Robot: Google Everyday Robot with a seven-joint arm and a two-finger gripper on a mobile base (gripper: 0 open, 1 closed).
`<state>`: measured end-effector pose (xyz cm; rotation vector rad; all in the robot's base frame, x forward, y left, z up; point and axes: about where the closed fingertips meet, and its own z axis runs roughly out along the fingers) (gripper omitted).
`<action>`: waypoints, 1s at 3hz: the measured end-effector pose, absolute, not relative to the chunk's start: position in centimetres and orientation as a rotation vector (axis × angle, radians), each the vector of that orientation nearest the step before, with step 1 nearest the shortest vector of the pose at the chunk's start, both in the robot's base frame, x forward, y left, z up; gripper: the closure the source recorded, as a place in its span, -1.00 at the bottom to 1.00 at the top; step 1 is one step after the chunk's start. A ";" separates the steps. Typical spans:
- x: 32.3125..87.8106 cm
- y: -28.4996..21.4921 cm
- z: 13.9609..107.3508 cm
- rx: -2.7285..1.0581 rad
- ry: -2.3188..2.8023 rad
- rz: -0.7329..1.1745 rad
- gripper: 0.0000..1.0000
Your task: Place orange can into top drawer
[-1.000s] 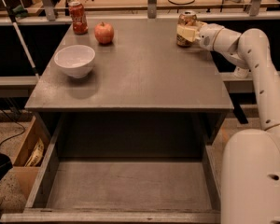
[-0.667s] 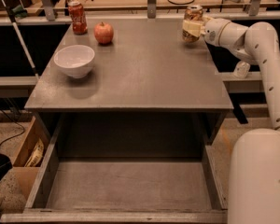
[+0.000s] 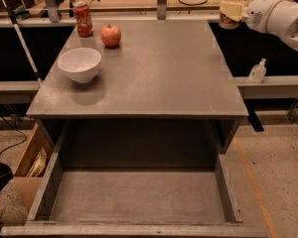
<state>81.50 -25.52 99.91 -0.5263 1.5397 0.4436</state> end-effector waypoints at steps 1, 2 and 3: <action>73.9 -26.4 105.5 -0.535 1.524 0.423 1.00; 67.4 -26.4 106.8 -0.574 1.540 0.412 1.00; 62.5 -24.5 104.7 -0.626 1.551 0.473 1.00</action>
Offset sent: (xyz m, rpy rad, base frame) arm -0.2227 -0.0159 0.0794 -0.0911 0.0074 0.0203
